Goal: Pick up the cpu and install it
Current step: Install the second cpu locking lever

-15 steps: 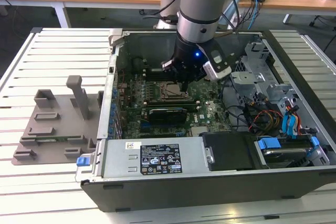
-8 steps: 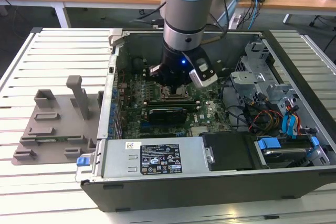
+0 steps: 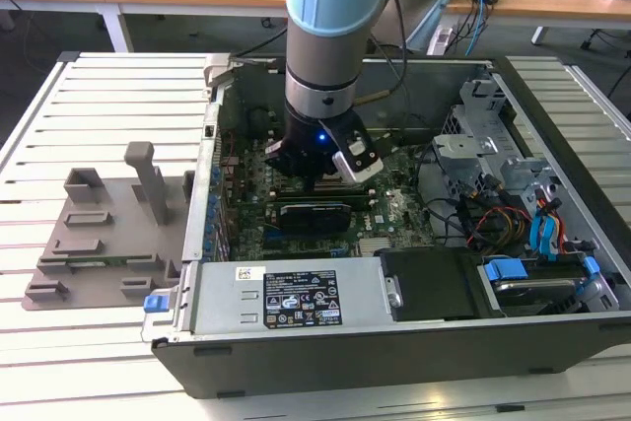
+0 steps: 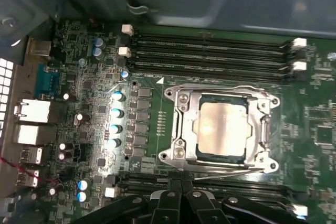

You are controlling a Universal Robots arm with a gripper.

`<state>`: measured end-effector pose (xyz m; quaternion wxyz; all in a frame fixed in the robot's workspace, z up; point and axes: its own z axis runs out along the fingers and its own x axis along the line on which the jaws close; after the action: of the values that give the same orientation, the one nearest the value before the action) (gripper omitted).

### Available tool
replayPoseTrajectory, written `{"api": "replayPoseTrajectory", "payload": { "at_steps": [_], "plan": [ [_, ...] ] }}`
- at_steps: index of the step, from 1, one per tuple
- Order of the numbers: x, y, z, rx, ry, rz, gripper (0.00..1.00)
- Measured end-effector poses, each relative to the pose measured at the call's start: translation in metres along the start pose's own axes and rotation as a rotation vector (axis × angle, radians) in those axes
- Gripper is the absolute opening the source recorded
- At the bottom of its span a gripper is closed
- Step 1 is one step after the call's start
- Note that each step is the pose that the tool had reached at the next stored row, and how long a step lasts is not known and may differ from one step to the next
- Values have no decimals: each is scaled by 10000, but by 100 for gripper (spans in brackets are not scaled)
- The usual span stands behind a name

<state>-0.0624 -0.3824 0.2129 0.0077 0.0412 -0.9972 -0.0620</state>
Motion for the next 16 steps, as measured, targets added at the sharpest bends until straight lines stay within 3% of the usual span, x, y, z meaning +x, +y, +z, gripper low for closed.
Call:
{"api": "replayPoseTrajectory", "payload": {
  "at_steps": [3,6,13,16],
  "plan": [
    [57,6,81,0,8,-57,11],
    [60,51,108,-3,31,-275,11],
    [106,63,54,-13,33,-518,11],
    [102,60,69,-242,37,-559,11]
  ]
}}
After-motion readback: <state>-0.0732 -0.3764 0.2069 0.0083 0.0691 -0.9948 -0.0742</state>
